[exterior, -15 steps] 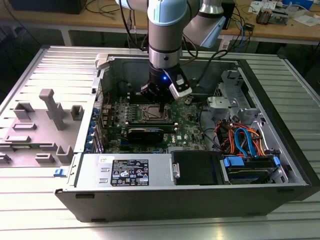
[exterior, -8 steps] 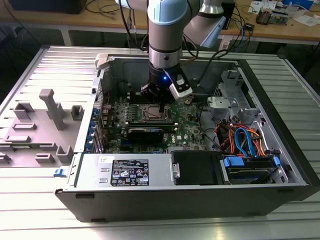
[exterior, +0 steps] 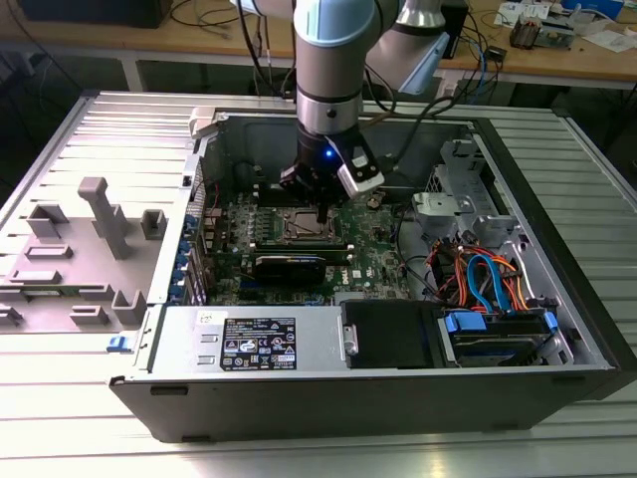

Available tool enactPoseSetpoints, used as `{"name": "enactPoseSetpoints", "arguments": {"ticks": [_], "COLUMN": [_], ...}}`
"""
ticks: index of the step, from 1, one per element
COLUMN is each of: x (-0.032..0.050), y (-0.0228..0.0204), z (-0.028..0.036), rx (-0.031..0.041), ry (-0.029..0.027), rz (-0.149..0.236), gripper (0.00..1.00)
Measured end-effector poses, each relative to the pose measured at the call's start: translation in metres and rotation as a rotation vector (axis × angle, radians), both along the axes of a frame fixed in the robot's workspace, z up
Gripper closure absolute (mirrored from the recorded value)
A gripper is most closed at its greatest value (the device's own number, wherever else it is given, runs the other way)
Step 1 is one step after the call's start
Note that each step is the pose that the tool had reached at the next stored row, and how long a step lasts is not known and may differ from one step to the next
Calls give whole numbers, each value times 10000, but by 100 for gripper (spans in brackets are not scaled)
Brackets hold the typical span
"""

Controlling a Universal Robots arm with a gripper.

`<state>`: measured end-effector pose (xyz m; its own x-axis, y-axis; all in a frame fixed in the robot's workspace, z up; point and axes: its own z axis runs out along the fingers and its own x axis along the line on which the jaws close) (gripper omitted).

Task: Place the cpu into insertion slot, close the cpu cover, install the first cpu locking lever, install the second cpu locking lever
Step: 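Install the second cpu locking lever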

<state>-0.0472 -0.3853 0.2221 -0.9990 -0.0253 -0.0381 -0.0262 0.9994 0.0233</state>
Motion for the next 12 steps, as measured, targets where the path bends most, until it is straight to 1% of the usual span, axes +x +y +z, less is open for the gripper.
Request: {"name": "enactPoseSetpoints", "arguments": {"ticks": [6,9,12], "x": [0,-1,0], "y": [-98,-108,-116], "z": [6,51,55], "rx": [0,0,1], "ry": [0,0,-1], "rz": [0,-1,1], "gripper": [89,89,89]}}
